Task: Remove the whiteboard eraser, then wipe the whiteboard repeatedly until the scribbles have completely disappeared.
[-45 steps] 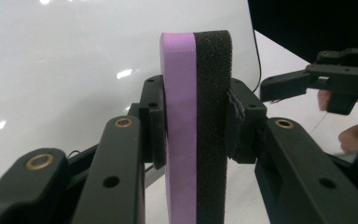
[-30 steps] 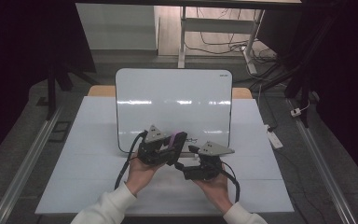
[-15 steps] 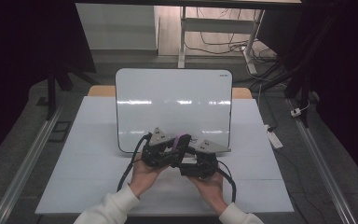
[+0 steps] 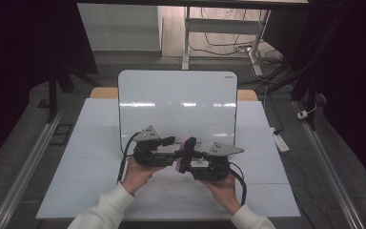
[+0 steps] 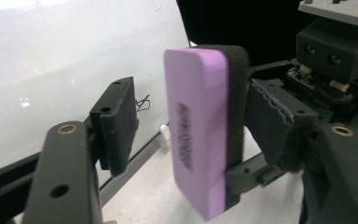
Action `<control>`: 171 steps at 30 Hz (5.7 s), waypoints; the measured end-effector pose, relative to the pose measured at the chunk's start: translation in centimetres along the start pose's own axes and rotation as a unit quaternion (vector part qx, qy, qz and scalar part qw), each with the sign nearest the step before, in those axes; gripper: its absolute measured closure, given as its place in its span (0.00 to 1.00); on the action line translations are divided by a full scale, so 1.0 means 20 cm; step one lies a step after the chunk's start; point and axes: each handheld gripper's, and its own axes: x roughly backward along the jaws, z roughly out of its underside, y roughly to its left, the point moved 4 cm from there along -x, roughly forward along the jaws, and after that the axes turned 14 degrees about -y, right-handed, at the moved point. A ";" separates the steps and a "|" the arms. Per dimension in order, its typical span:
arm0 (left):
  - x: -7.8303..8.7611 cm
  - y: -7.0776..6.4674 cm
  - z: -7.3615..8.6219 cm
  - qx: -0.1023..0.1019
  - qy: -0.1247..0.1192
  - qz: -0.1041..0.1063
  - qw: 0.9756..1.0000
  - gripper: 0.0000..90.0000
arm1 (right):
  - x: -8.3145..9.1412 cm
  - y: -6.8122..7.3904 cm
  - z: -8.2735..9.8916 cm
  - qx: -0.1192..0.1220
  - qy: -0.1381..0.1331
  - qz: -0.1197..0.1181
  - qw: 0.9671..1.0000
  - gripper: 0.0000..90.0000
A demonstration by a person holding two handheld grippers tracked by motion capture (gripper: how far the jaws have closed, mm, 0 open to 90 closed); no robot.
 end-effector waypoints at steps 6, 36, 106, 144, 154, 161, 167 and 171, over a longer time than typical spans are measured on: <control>0.00 0.01 0.00 -0.003 0.000 0.054 0.999 0.37 | 0.03 0.00 0.00 0.025 0.002 -0.055 0.998 0.43; -0.03 -0.04 0.03 -0.005 0.024 0.128 0.991 0.45 | 0.04 0.02 0.02 0.015 0.001 -0.153 0.988 0.41; 0.16 0.24 0.00 -0.164 0.114 -0.247 0.948 0.45 | 0.62 -0.40 0.17 0.058 0.021 0.143 0.988 0.36; -0.37 0.08 0.16 -0.236 0.103 -0.192 0.947 0.45 | 0.61 -0.38 0.17 0.065 0.014 0.139 0.988 0.36; -0.60 -0.03 0.11 -0.248 0.097 -0.155 0.951 0.45 | 0.63 -0.38 0.16 0.066 0.012 0.137 0.988 0.36; -0.70 -0.07 0.10 -0.233 0.088 -0.133 0.959 0.45 | 0.65 -0.38 0.16 0.066 0.007 0.144 0.987 0.36; -0.60 -0.02 0.08 -0.232 0.083 -0.152 0.957 0.45 | 0.67 -0.39 0.16 0.063 0.003 0.148 0.987 0.36; -0.49 0.03 0.06 -0.227 0.081 -0.177 0.954 0.45 | 0.67 -0.39 0.16 0.062 0.000 0.148 0.987 0.36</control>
